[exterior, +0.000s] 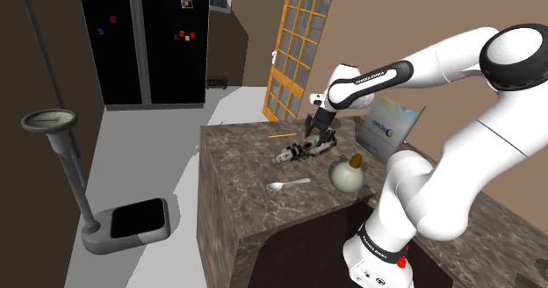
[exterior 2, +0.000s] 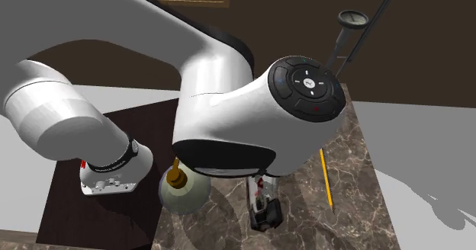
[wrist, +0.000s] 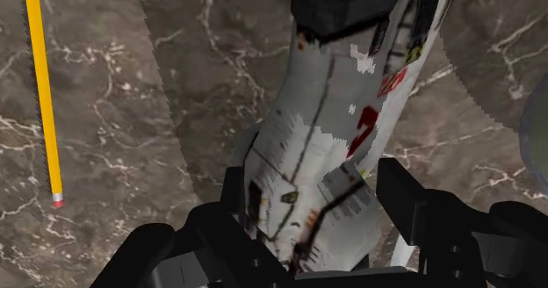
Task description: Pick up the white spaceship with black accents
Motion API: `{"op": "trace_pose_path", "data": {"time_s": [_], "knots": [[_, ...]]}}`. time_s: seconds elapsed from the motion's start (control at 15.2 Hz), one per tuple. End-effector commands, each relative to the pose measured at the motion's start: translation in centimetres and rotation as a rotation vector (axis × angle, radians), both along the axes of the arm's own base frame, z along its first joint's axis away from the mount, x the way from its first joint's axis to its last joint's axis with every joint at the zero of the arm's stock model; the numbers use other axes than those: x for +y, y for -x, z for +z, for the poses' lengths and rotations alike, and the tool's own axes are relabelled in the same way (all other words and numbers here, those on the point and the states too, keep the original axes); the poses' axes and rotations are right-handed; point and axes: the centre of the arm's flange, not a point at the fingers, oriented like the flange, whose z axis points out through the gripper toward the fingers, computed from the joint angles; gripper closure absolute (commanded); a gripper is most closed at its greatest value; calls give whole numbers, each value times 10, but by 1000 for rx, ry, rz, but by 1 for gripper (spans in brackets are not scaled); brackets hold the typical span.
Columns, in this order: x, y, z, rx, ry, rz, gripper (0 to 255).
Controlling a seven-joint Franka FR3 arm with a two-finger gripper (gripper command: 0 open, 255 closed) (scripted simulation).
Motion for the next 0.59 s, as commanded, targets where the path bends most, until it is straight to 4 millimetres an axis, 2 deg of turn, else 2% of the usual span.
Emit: {"op": "trace_pose_path", "data": {"time_s": [0.0, 0.4, 0.53], "knots": [[0, 0, 11, -1, 1, 0, 255], [0, 0, 43, -1, 1, 0, 255], [0, 0, 44, -1, 1, 0, 255]]}}
